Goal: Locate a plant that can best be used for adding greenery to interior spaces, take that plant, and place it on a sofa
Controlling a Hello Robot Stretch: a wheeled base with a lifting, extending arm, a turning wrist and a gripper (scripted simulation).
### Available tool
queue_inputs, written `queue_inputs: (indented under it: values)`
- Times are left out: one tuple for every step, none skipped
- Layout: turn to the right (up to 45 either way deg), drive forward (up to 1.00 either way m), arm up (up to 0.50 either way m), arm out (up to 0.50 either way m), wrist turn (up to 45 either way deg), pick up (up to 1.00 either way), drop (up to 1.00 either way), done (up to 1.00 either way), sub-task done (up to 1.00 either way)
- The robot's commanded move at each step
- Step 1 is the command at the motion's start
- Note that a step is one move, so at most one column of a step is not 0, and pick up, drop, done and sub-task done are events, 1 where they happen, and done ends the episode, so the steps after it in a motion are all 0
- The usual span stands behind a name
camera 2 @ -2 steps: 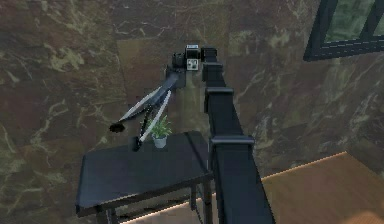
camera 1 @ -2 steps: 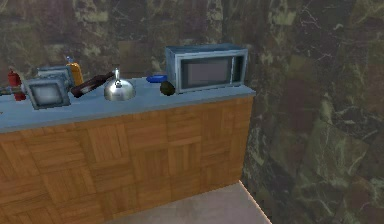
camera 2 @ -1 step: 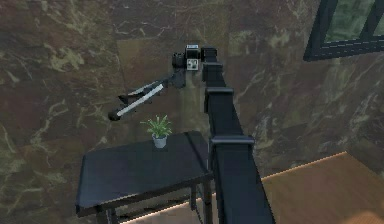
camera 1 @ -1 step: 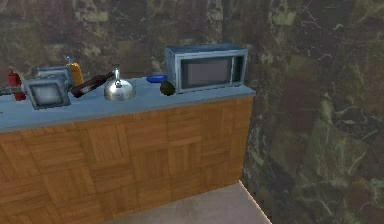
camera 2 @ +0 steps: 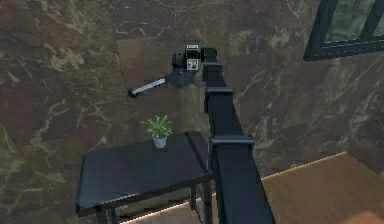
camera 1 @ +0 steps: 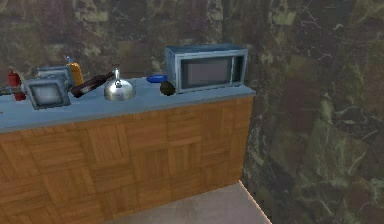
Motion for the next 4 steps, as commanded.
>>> queue_inputs:
  values:
    - [0.0,0.0,-0.3,0.0,0.0,0.0,0.0,0.0,0.0]
    - [0.0,0.0,0.0,0.0,0.0,1.0,0.0,0.0,0.0]
    - [0.0,0.0,0.1,0.0,0.0,0.0,0.0,0.0,0.0]
    - [0.0,0.0,0.24,0.0,0.0,0.0,0.0,0.0,0.0]
